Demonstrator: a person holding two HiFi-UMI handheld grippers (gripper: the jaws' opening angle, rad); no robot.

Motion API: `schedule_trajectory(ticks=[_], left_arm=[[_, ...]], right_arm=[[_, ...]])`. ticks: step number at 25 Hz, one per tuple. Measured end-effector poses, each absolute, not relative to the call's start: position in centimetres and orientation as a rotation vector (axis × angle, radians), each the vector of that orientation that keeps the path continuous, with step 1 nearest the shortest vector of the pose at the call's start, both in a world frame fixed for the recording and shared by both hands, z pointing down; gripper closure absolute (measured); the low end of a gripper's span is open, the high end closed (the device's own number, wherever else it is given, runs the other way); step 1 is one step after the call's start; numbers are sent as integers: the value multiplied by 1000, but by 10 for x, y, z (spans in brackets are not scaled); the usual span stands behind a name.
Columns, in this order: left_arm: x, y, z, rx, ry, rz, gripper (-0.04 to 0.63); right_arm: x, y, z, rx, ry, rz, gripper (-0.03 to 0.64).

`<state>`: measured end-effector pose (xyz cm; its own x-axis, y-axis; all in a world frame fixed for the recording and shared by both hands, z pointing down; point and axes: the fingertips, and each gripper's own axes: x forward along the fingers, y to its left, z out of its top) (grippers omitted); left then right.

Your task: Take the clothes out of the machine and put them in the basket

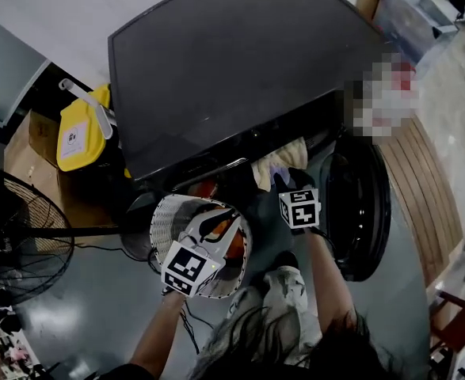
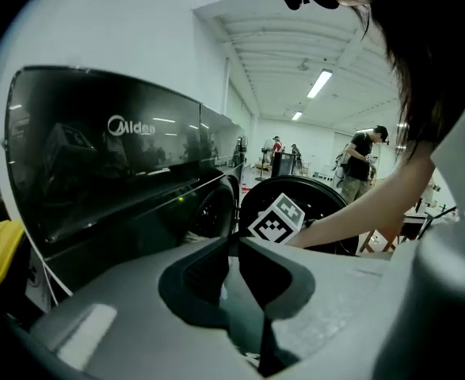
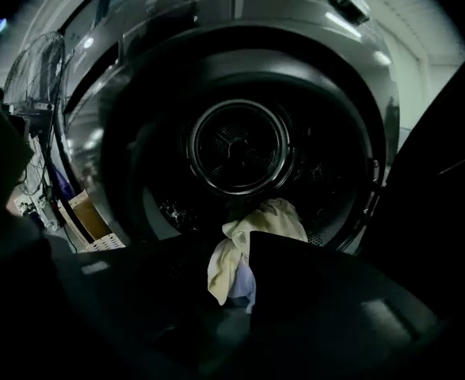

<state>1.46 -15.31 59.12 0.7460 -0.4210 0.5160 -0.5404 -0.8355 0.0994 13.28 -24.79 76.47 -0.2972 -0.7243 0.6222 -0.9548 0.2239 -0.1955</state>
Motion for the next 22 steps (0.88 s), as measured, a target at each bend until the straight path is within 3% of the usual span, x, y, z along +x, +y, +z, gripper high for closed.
schedule_trajectory(ticks=[11,19,22], left_arm=[[8,-160,649,2705,-783,741,558],[-15,-155,670,2682,-861,726,555],[-26,-157,675,2673,-893,739,555]], right_arm=[[123,-307,850,1377,-2053,638,360],[113,-324,886,1294,-1964,562,378],[120,-333,892,1339,-1918,554,446]])
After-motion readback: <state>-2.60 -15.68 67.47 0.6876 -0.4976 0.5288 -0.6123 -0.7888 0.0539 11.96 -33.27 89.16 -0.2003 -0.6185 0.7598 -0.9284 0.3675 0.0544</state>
